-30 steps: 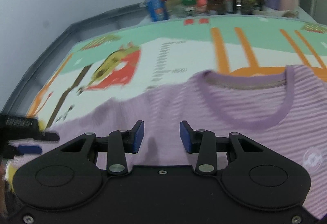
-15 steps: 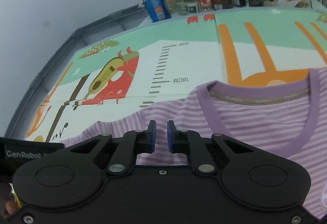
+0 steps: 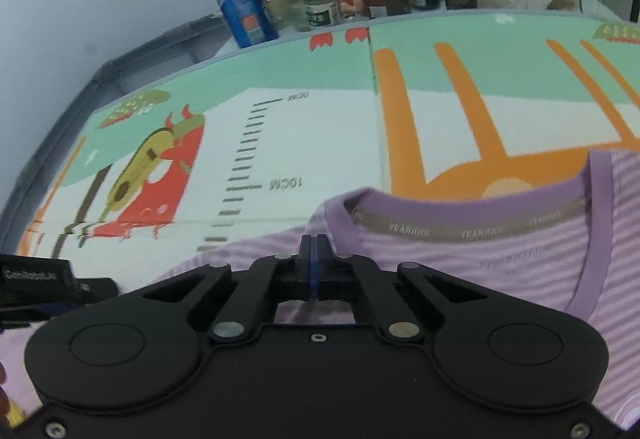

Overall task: Fold clothes
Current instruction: 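Grasp the shirt below the collar with the right tool while the left tool pinches the body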

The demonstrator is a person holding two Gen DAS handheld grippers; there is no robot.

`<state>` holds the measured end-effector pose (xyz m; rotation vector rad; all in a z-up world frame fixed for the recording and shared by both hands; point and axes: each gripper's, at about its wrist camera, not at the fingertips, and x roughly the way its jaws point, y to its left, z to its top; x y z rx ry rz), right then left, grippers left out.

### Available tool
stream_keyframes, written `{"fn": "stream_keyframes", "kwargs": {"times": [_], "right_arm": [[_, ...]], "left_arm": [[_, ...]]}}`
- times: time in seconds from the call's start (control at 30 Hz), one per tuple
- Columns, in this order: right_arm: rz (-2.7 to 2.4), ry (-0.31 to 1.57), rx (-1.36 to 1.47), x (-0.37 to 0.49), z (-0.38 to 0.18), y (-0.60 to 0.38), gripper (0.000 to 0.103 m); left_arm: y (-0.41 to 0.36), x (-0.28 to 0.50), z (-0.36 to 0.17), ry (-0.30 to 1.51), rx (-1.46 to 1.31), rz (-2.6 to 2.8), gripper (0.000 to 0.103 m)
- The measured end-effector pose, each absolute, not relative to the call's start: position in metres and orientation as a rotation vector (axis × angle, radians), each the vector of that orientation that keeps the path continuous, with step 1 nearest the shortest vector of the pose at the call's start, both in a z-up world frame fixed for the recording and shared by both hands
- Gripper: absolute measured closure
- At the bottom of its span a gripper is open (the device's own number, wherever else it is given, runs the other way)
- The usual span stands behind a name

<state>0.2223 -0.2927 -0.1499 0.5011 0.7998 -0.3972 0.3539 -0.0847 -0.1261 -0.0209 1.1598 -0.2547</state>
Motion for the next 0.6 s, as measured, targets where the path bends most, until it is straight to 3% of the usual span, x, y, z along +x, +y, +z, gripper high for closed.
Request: {"fn": "stream_keyframes", "kwargs": {"times": [0.37,0.6], "right_arm": [[-0.428,0.768,0.526,0.219,-0.142,-0.300,0.101],[-0.367,0.711,0.520,0.200,-0.122,-0.274,0.101]], "left_arm": [[-0.039,0.341,-0.105,1.156,-0.222,-0.281,0.059],[-0.065,0.316,-0.112,1.190,-0.142,-0.401,0.056]]}}
